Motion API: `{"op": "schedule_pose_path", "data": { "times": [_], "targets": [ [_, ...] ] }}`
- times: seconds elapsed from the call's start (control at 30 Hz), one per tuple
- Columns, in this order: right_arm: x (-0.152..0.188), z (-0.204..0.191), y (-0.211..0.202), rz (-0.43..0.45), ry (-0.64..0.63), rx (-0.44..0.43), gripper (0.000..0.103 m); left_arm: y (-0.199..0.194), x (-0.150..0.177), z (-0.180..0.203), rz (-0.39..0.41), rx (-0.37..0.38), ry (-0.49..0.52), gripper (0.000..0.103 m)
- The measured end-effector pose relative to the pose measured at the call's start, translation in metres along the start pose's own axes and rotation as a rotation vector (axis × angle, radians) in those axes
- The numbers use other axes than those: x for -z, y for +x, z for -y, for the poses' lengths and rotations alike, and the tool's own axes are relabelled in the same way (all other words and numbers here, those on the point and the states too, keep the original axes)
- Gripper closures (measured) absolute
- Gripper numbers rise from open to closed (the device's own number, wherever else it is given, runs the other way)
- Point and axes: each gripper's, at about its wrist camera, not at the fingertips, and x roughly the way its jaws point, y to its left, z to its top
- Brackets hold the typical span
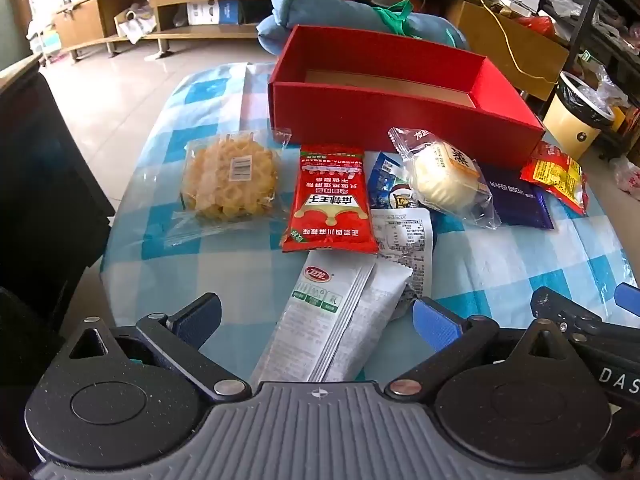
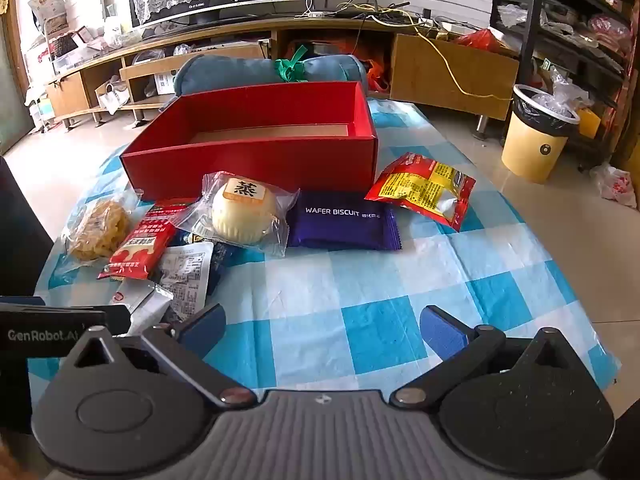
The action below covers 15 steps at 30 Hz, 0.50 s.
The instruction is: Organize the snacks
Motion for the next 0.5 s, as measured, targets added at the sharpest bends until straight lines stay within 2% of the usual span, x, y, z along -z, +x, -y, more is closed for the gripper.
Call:
{"op": "schedule_pose_path", "data": {
  "times": [0.07, 0.17, 0.5],
  "targets": [
    [-0.001, -0.001, 0.000, -0.006, -0.007, 0.005, 0.004, -0.002, 0.008, -0.002, 0.019, 0.021, 0.001, 0.000],
    [-0.002, 0.000, 0.000, -0.004, -0.004, 0.005, 0.004, 0.005, -0.001, -0.003, -0.034, 0.007, -0.010, 0.000],
    [-0.001, -0.006, 0.008, -0.024, -0.013, 0.005, 0.004, 0.011, 0.001, -0.003, -0.049, 0.025, -0.010, 0.002]
  ]
}}
